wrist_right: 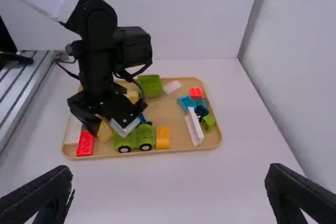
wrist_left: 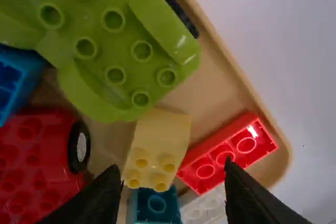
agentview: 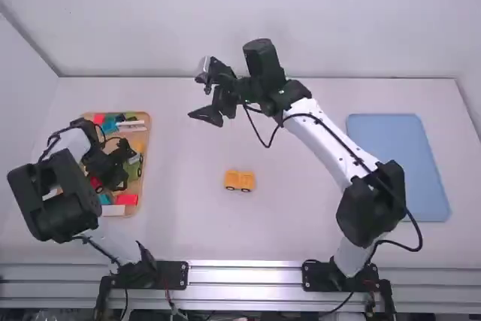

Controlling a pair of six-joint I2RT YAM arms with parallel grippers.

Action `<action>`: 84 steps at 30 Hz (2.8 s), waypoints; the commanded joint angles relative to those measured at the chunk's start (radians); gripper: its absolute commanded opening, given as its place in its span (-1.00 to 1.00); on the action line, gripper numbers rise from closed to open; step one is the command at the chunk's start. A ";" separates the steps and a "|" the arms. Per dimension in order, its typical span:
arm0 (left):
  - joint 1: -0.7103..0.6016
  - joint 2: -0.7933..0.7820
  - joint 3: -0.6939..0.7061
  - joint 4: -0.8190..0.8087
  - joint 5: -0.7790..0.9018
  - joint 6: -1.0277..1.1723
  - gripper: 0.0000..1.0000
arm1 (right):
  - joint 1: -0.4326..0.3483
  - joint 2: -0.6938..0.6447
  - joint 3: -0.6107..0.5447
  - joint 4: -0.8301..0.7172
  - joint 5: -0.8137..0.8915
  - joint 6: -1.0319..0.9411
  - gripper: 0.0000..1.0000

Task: Assemble lego blocks to make yellow taxi

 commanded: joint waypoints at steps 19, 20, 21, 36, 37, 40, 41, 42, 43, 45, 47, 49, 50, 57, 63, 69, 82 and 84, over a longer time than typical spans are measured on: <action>0.063 0.003 -0.109 0.149 -0.031 0.068 0.03 | -0.012 0.008 0.031 0.060 -0.006 0.047 0.96; 0.068 0.003 -0.109 0.160 -0.032 0.068 0.00 | -0.012 0.008 0.031 0.060 -0.006 0.047 0.96; 0.071 0.003 -0.109 0.167 -0.029 0.068 -0.02 | -0.012 0.008 0.031 0.059 -0.006 0.047 0.96; 0.071 0.003 -0.142 0.246 -0.026 0.061 -0.06 | -0.013 0.008 0.031 0.056 -0.006 0.046 0.96; 0.071 0.003 -0.143 0.248 -0.026 0.061 -0.06 | -0.013 0.008 0.031 0.056 -0.005 0.046 0.96; 0.070 0.003 -0.170 0.277 -0.026 0.071 -0.07 | -0.013 0.008 0.031 0.056 0.000 0.046 0.96; 0.070 0.003 -0.173 0.280 -0.026 0.069 -0.07 | -0.013 0.008 0.031 0.056 0.003 0.046 0.96; 0.070 0.003 -0.175 0.281 -0.028 0.068 -0.07 | -0.013 0.008 0.031 0.056 0.009 0.047 0.96; 0.070 0.003 -0.176 0.278 -0.033 0.068 -0.08 | -0.013 0.008 0.031 0.056 0.016 0.047 0.96; 0.071 0.003 -0.176 0.272 -0.033 0.064 -0.14 | -0.009 0.008 0.031 0.056 0.025 0.047 0.96; 0.071 0.003 -0.176 0.271 -0.033 0.064 -0.28 | -0.004 0.008 0.031 0.057 0.024 0.046 0.96; 0.068 0.003 -0.176 0.272 -0.037 0.041 -0.41 | -0.005 0.008 0.031 0.057 0.027 0.046 0.97; 0.066 0.003 -0.176 0.272 -0.043 0.032 -0.41 | -0.006 0.008 0.031 0.056 0.028 0.046 0.97; 0.066 0.003 -0.164 0.272 -0.061 -0.149 -0.40 | -0.006 0.008 0.031 0.056 0.028 0.046 0.96; 0.031 0.003 -0.097 0.188 0.247 -0.187 -0.86 | -0.006 0.008 0.031 0.056 0.027 0.046 0.96; -0.013 0.002 -0.025 0.142 0.345 -0.202 -0.85 | -0.006 0.008 0.031 0.036 0.028 0.039 0.96; -0.025 -0.050 0.224 -0.139 0.625 -0.099 -0.91 | -0.008 0.008 0.031 0.029 0.023 0.024 0.96; -0.025 -0.097 0.238 -0.165 0.699 -0.060 -0.95 | -0.009 0.008 0.031 0.030 0.024 0.024 0.96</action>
